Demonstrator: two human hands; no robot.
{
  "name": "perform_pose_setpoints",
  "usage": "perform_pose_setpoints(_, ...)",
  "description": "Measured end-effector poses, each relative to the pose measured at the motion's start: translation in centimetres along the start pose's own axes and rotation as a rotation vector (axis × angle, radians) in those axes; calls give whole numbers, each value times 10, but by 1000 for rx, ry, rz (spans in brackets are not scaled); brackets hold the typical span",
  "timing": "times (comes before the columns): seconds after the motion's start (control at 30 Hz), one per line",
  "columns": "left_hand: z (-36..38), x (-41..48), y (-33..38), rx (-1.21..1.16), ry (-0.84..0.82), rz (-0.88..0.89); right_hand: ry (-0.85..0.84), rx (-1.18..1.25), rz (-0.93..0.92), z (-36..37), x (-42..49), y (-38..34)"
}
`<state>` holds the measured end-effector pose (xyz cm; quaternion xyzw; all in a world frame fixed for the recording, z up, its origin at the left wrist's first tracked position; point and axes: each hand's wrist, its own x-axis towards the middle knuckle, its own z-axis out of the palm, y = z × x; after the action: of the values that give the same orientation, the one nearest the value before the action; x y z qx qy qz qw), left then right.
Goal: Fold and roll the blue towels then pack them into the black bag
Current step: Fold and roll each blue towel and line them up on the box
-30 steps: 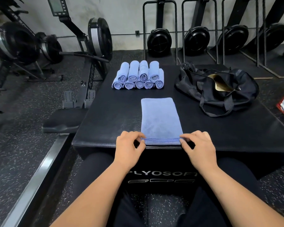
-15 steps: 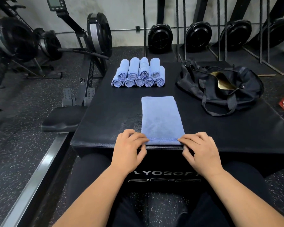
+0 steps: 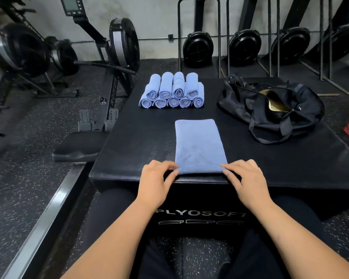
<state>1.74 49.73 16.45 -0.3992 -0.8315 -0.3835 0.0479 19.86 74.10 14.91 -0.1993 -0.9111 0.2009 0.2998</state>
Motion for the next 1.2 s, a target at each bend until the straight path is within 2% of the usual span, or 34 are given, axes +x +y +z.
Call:
perform_pose_setpoints(0.13,-2,-3,1,-92,-20,-89,-3,69,47,-5,-2,-6)
perform_pose_setpoints(0.27,-4,-3,3,-149,-45,-140,-10,198,243,-11,-2,-11)
perform_pose_setpoints(0.4,-1,-2,7,-132,-40,-170,-46,79,168,-6,2,-11)
perform_pose_setpoints(0.67,4,4,4,4,40,-84,-35,-35,232,-3,9,-17)
perform_pose_setpoints(0.73,5,5,2,20,65,23,38,-76,145,-5,9,-19)
perform_pose_setpoints(0.8,5,5,4,77,66,147,112,-147,-68,1,8,-16)
perform_pose_setpoints(0.9,7,3,0,137,72,230,119,-238,-271,11,4,-11)
perform_pose_setpoints(1.2,9,-5,-7,160,6,163,49,-151,-166,6,-3,-10)
